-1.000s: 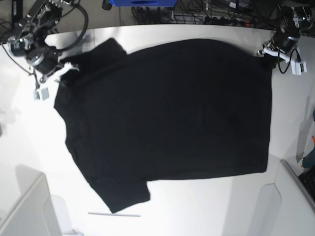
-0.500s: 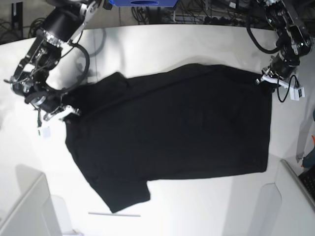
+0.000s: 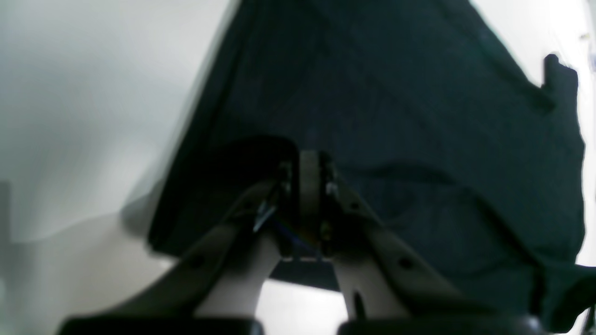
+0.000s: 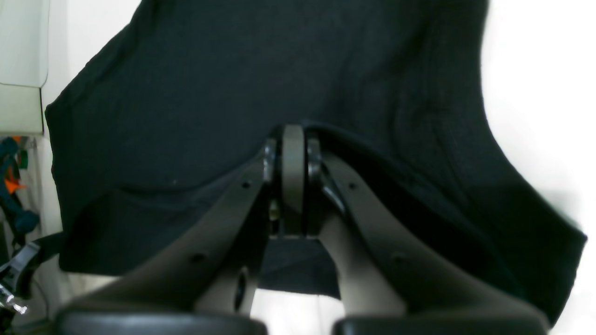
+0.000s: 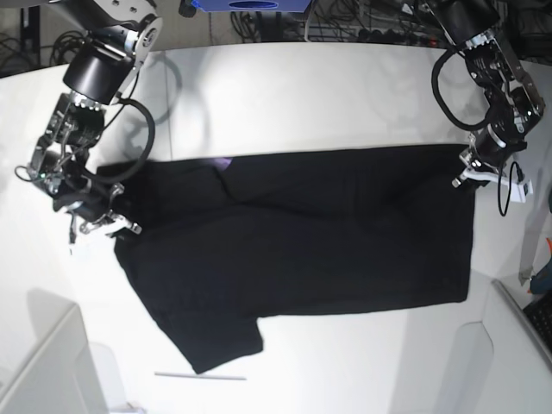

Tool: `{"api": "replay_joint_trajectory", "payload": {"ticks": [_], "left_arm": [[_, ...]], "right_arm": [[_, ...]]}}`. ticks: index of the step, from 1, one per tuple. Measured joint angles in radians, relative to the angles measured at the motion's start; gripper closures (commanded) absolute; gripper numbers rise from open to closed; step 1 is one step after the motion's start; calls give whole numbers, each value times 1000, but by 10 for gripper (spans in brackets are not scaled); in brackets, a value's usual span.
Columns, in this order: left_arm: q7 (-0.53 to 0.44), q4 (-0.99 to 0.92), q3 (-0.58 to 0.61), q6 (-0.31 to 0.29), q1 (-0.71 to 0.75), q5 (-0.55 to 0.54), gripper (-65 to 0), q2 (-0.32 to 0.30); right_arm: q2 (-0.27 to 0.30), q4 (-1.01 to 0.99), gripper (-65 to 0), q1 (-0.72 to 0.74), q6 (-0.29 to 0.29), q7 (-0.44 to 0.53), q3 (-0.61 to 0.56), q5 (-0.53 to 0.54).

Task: Fold the T-shirt properly
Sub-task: 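Grasp the shoulder corners with both grippers and lift the shirt, then pull the lifted shirt with both grippers to straighten it flat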

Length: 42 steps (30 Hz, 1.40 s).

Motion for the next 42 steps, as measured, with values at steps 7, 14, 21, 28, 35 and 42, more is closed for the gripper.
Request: {"api": "replay_joint_trajectory", "payload": {"ticks": [7, 14, 21, 28, 35, 42], "left_arm": [[0, -22, 0, 0, -12, 0, 0, -1], [2, -21, -2, 0, -11, 0, -133, -13], [6, 126, -64, -2, 25, -16, -515, -16], [5, 163, -188, 0, 185, 11, -518, 77], [-25, -27, -195, -7, 131, 2, -517, 66], [-28, -78, -155, -12, 71, -15, -517, 58]], "right_arm": [[6, -57, 0, 0, 0, 69, -48, -3], [7, -42, -291, -3, 0, 68, -23, -1], [-2, 277, -270, -137, -6, 10, 69, 3], [-205, 557, -273, -380, 5, -51, 282, 14], [-209, 363, -275, -447, 6, 51, 265, 2], [-194, 169, -275, -362, 7, 145, 273, 23]]}}
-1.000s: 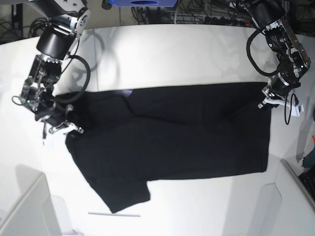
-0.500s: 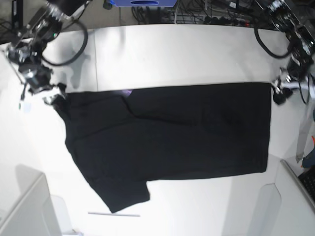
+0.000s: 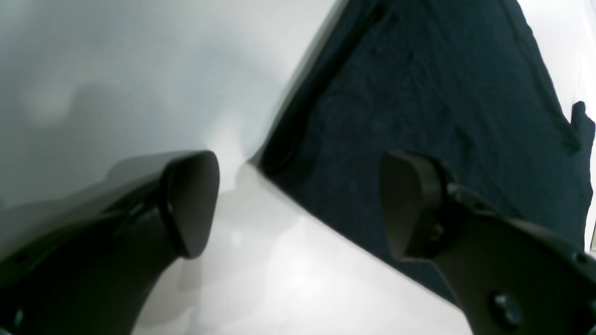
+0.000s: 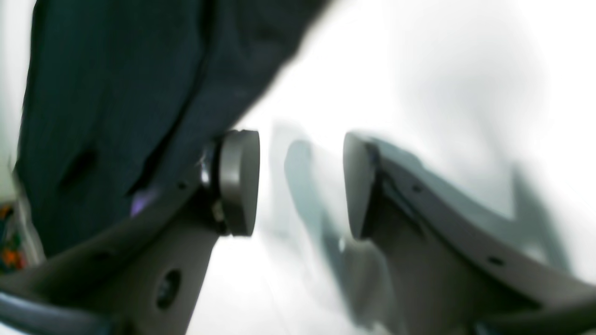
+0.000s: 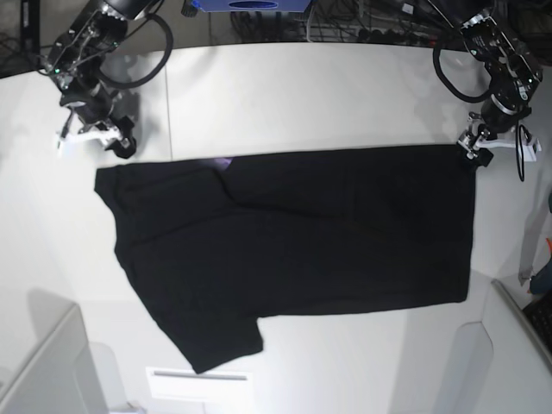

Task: Fold the T-shirt properly
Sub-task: 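Pull the lifted shirt with both grippers to straighten it flat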

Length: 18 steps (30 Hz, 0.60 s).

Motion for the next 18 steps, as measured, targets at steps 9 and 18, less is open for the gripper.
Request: {"api": "replay_joint_trajectory", "payload": {"ticks": [9, 18], "left_arm": [[-23, -42, 4, -11, -16, -23, -513, -1], [-24, -127, 60, -9, -54, -24, 0, -2]], "right_arm": [[53, -171, -272, 103, 13, 97, 18, 34], [91, -246, -243, 134, 27, 115, 14, 59]]}}
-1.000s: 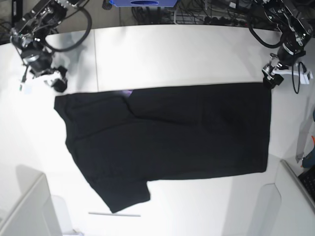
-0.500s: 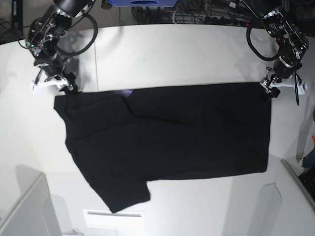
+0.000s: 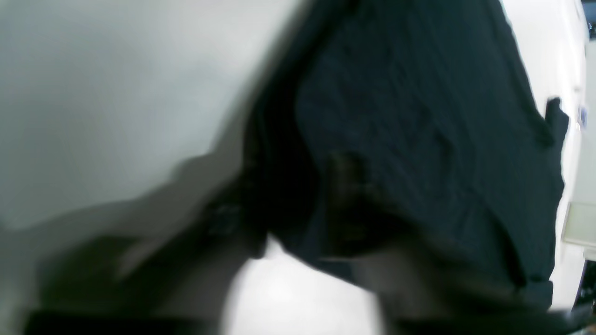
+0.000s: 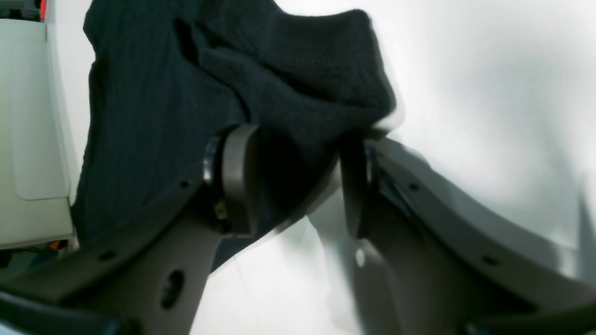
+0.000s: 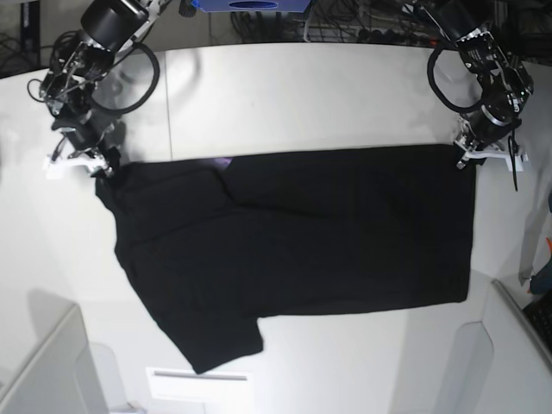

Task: Fold the T-shirt properly
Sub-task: 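Pull the lifted shirt with both grippers to straighten it flat, then release the shoulders and raise both grippers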

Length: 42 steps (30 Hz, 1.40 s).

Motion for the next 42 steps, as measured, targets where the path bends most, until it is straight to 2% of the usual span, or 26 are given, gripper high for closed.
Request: {"api": "replay_joint_trajectory", "payload": {"ticks": [2, 4, 9, 11, 14, 18, 23, 28, 42], "left_arm": [[3, -4, -1, -3, 2, -14, 0, 8], [8, -4, 0, -3, 3, -14, 0, 3], [20, -1, 6, -3, 20, -9, 0, -35], [17, 31, 7, -3, 59, -12, 0, -46], [47, 103, 10, 2, 147, 9, 0, -77], [55, 182, 10, 7, 275, 18, 0, -106], [48, 239, 3, 6, 386, 16, 0, -107], [41, 245, 2, 6, 416, 16, 0, -105], [37, 247, 2, 5, 432, 10, 0, -103]], "right_arm": [[0, -6, -155, 10, -1, -1, 5, -20], [3, -8, -3, 10, -9, -2, 4, -35], [1, 17, 0, -3, -10, -22, 6, -39], [-16, 64, 0, -29, -14, -46, 45, -45], [-42, 174, 0, -112, -26, -71, 74, -57], [-66, 306, 0, -218, -25, -172, 71, -63], [-114, 391, 0, -368, -23, -169, 71, -43], [-111, 398, 0, -421, -29, -168, 73, 63], [-108, 401, 0, -445, -29, -167, 72, 66]]}}
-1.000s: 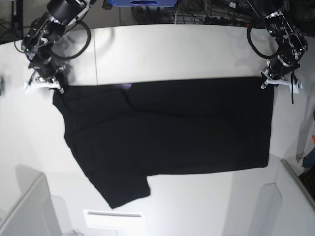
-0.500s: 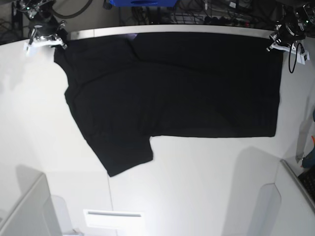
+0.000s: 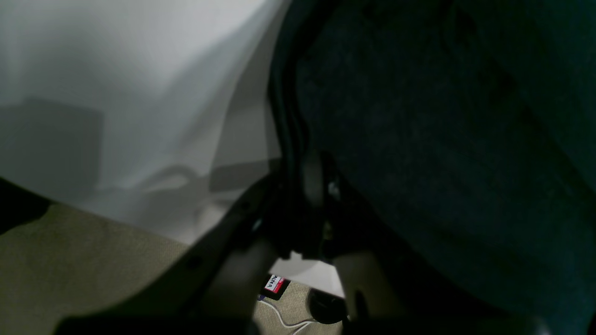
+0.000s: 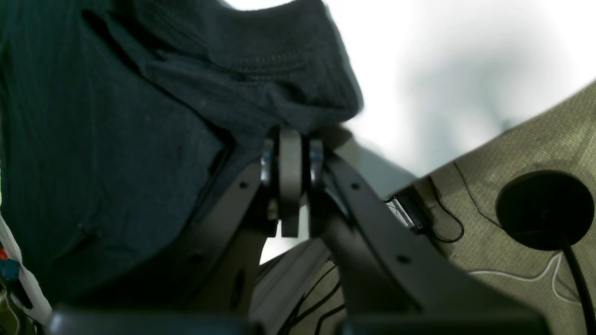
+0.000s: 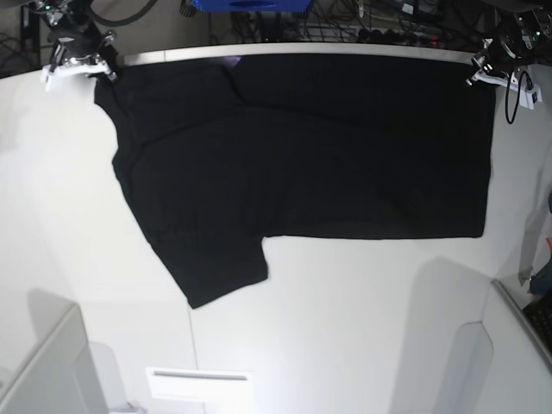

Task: Fold the T-shirt properly
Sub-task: 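Release the shoulders and raise both grippers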

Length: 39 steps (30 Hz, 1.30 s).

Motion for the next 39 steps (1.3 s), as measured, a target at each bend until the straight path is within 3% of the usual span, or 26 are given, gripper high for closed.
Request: {"api": "replay_joint_trajectory", "payload": {"ticks": [7, 10, 12, 15, 18, 20, 23, 26, 30, 33, 38, 39], "left_arm": [[0, 0, 0, 0, 0, 0, 0, 0], [0, 0, -1, 0, 0, 0, -28, 0], [-1, 1, -1, 0, 1, -5, -197, 0], [-4, 29, -5, 3, 2, 9, -425, 0], [10, 86, -27, 11, 16, 11, -563, 28], [18, 138, -96, 10, 19, 7, -586, 63], [13, 193, -179, 11, 19, 18, -556, 67], [15, 228, -241, 11, 18, 11, -538, 67], [14, 240, -361, 13, 18, 16, -515, 65], [15, 240, -361, 11, 17, 23, -382, 62], [16, 240, -314, -90, -5, 8, 0, 64], [14, 240, -303, -101, -8, 7, 0, 63]], "right_arm": [[-3, 0, -3, 0, 0, -8, 19, 5], [-5, 0, -222, -3, 0, -10, 60, 2], [-5, 8, -270, -6, 0, -10, 86, 3], [-5, 46, -264, -10, 0, -6, 112, -5], [-6, 106, -264, -11, 0, -6, 115, -1], [-5, 150, -264, -11, 0, -10, 115, 0], [1, 169, -264, -5, 0, -17, 115, 3], [-6, 170, -264, -7, 0, -97, 115, -1], [2, 170, -267, 13, -2, -42, 97, -10], [60, 153, -264, 90, -9, -58, -7, -23], [202, 11, -264, 301, -3, -42, -209, -14], [232, -40, -264, 352, -2, -32, -244, -12]]}}
